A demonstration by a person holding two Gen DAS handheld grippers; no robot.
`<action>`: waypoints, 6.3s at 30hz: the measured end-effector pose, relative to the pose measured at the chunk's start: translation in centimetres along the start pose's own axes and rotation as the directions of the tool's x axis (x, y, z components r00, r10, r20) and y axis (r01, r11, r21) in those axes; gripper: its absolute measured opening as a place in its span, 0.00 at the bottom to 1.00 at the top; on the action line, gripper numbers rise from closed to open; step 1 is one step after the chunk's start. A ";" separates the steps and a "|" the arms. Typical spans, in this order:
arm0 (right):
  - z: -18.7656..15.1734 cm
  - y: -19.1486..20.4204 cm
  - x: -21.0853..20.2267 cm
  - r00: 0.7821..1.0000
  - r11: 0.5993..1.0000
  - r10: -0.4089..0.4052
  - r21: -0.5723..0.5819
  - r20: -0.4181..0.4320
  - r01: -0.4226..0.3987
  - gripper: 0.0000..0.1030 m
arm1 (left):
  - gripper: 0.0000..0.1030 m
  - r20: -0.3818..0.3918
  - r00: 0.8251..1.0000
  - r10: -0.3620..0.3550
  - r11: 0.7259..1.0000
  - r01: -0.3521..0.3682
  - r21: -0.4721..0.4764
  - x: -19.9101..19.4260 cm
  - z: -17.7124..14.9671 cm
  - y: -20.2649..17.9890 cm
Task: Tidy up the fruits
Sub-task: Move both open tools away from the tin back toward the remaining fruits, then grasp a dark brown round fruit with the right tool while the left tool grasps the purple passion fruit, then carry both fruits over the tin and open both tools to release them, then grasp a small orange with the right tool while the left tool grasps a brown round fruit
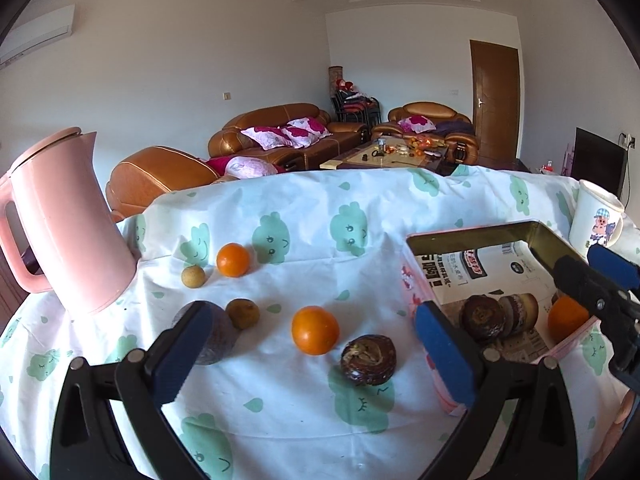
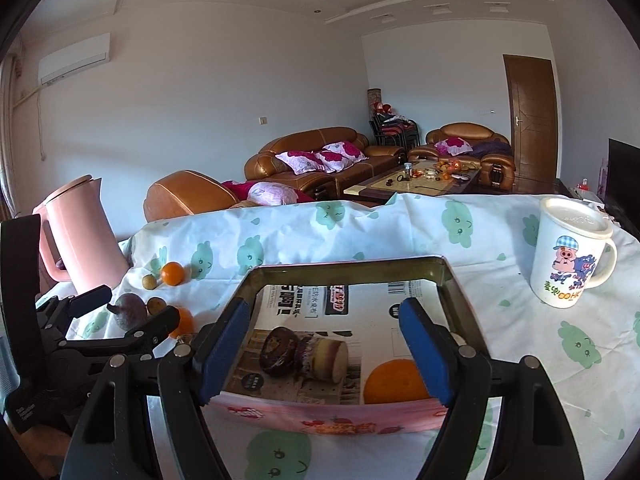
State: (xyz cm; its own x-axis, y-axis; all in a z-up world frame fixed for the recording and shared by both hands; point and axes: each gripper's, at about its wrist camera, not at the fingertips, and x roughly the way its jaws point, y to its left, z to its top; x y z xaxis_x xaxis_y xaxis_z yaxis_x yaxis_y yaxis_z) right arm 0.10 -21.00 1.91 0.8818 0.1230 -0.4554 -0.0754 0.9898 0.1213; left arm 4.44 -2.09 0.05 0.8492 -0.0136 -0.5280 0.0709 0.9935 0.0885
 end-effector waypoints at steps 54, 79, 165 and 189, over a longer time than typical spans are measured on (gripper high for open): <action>0.4 12.4 4.8 0.944 0.925 0.223 -0.253 -0.242 -0.283 0.36 | 0.87 -0.243 0.969 -0.052 0.999 0.047 -0.027 5.4 -0.4 10.3; 1.7 8.4 2.6 0.937 0.937 0.335 -0.073 -0.097 -0.343 0.37 | 0.52 0.005 1.000 0.018 0.977 -0.017 -0.212 1.5 -0.4 12.1; 2.3 -7.1 1.3 0.991 0.995 -0.064 0.080 0.114 0.055 0.78 | 1.00 0.077 0.997 0.029 0.998 -0.034 0.053 0.7 2.3 -7.4; 0.7 2.0 2.7 1.000 1.000 0.023 0.011 0.000 -0.023 0.78 | 1.00 -0.021 0.983 0.183 0.979 -0.185 -0.084 1.9 1.1 6.0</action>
State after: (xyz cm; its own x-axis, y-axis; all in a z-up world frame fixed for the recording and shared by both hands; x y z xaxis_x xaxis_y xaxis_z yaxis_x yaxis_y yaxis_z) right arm 2.67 -18.78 1.58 0.8797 0.1455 -0.4527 -0.0905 0.9859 0.1410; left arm 7.09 3.71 0.50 0.8368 0.1712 -0.5200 -0.1309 0.9849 0.1135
